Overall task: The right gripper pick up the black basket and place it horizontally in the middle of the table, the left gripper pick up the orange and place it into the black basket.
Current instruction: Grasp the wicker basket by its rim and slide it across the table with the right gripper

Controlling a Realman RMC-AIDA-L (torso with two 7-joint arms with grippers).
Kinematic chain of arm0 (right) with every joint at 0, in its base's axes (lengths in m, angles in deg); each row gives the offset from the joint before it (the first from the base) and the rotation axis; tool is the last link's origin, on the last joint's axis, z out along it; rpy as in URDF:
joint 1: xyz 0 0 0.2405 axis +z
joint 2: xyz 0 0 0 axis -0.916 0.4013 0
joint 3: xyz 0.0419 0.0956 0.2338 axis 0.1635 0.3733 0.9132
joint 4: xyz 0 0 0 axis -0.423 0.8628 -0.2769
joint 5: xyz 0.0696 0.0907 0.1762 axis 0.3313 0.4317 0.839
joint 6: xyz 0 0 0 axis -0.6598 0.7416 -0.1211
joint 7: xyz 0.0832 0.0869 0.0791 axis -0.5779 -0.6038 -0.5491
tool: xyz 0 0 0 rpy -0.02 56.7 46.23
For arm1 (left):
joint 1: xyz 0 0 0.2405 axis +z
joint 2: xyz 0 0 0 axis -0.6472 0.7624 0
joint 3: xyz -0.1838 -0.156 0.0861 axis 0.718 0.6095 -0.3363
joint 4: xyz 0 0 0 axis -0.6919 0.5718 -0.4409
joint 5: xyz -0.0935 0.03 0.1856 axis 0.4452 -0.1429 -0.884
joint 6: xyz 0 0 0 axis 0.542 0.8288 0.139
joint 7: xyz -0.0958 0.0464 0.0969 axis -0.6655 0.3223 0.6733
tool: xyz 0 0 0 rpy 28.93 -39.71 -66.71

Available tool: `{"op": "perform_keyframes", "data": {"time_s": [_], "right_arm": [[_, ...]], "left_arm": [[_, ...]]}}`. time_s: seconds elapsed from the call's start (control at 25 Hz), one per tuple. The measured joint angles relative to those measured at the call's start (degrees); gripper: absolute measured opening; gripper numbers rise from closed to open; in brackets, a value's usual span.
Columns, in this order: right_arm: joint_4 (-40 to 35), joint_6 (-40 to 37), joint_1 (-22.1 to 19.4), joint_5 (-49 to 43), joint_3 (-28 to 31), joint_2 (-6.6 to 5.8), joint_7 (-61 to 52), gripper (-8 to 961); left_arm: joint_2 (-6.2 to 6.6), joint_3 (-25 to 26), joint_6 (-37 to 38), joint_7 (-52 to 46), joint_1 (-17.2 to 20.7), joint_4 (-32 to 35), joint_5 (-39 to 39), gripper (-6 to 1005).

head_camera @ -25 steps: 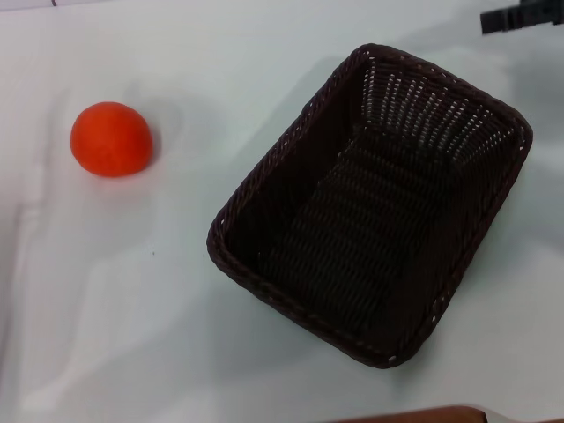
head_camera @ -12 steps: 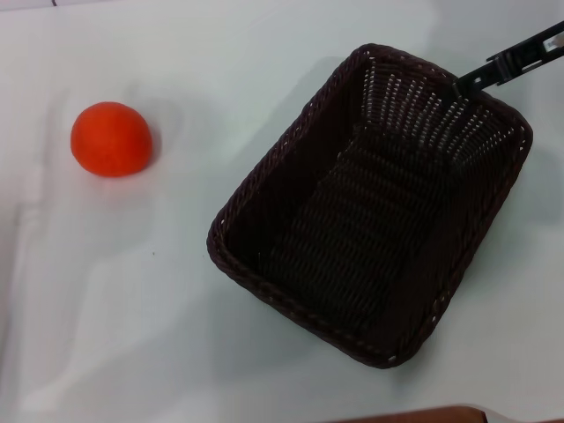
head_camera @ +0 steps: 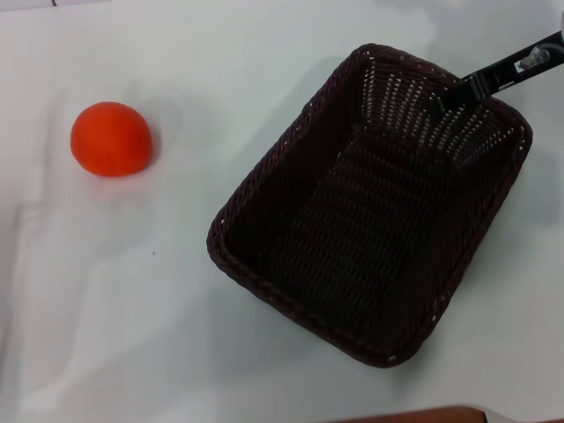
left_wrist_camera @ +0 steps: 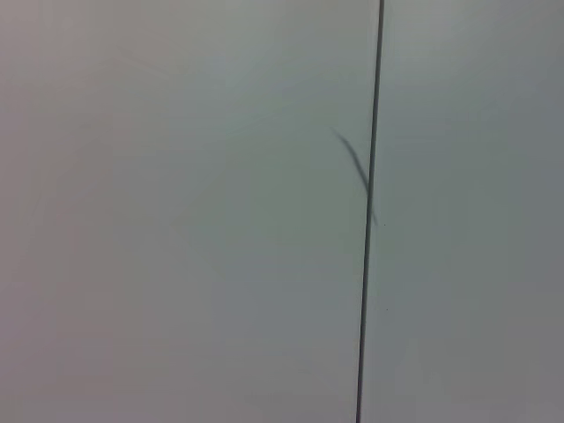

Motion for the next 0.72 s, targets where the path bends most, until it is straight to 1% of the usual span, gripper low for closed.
{"op": "perform_keyframes", "data": {"time_s": [0.16, 0.36, 0.6, 0.72], "right_arm": [[0.44, -0.93, 0.07, 0.29, -0.27, 0.24, 0.12, 735], [0.4, -0.99, 0.1, 0.47, -0.28, 0.31, 0.15, 497], [0.42, -0.99, 0.13, 0.36, -0.3, 0.63, -0.13, 264], [-0.04, -0.68, -0.37, 1.0, 0.2, 0.9, -1.26, 244]], "left_arm": [[0.0, 0.0, 0.14, 0.0, 0.07, -0.04, 0.0, 895], [0.0, 0.0, 0.14, 0.0, 0.23, -0.16, 0.0, 894], [0.09, 0.0, 0.04, 0.0, 0.33, -0.03, 0.0, 894], [0.15, 0.0, 0.09, 0.0, 0.42, -0.21, 0.0, 893]]}}
